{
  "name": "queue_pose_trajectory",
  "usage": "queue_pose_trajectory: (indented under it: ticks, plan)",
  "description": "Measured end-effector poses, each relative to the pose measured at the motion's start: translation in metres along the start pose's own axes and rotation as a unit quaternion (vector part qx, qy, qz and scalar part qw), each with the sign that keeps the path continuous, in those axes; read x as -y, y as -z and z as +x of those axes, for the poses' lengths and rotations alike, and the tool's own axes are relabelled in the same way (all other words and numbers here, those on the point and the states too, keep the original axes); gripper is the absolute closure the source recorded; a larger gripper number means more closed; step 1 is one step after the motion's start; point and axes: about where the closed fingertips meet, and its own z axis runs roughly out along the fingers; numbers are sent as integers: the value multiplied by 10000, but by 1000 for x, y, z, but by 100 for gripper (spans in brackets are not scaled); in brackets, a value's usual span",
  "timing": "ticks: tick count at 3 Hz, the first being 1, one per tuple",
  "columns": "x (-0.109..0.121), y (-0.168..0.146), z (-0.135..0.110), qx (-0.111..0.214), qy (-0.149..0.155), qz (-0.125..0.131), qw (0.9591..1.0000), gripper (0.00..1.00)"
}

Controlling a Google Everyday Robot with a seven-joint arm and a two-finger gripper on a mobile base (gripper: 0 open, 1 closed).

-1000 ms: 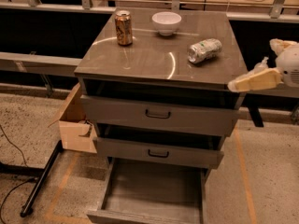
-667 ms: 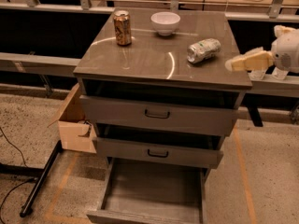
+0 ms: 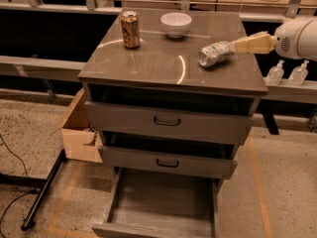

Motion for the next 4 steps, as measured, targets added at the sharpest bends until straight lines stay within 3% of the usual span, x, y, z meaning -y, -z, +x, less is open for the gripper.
queue_pose_trajectory:
  ticks: [1,2,3,4]
  plan:
    - [0,0,0,0,0,0,10000,0]
    - [9,-12,-5,-24,221,-172,9996,0]
    - [27,-50,15,-422,649,-687,9946,0]
    - [32,-81,41,-938,874,-1061,9861,0]
